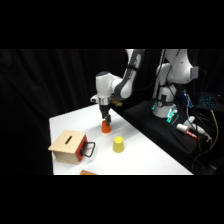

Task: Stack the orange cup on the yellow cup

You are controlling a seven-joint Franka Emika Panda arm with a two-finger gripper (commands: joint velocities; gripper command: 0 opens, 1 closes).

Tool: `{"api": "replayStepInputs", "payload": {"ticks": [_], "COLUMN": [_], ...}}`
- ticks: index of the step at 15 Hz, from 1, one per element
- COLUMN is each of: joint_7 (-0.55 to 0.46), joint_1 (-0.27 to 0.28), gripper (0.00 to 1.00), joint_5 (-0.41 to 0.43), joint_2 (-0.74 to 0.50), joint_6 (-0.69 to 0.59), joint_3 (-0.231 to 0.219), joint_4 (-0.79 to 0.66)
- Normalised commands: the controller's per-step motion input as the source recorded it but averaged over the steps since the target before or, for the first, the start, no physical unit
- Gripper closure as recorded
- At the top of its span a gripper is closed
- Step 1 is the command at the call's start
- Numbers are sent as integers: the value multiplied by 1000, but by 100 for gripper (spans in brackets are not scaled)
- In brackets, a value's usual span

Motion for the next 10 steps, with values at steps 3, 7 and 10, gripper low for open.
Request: {"api": "replayStepInputs", "payload": {"ticks": [3, 7, 10], "joint_7": [-242, -258, -253], "joint_1": [-137, -162, -147], "gripper": [0, 0, 0], "joint_5": [131, 142, 146], "joint_2": [203, 161, 124], "joint_6": [98, 78, 27], "joint_3": [114, 125, 132], "joint_4": [188, 188, 176]}}
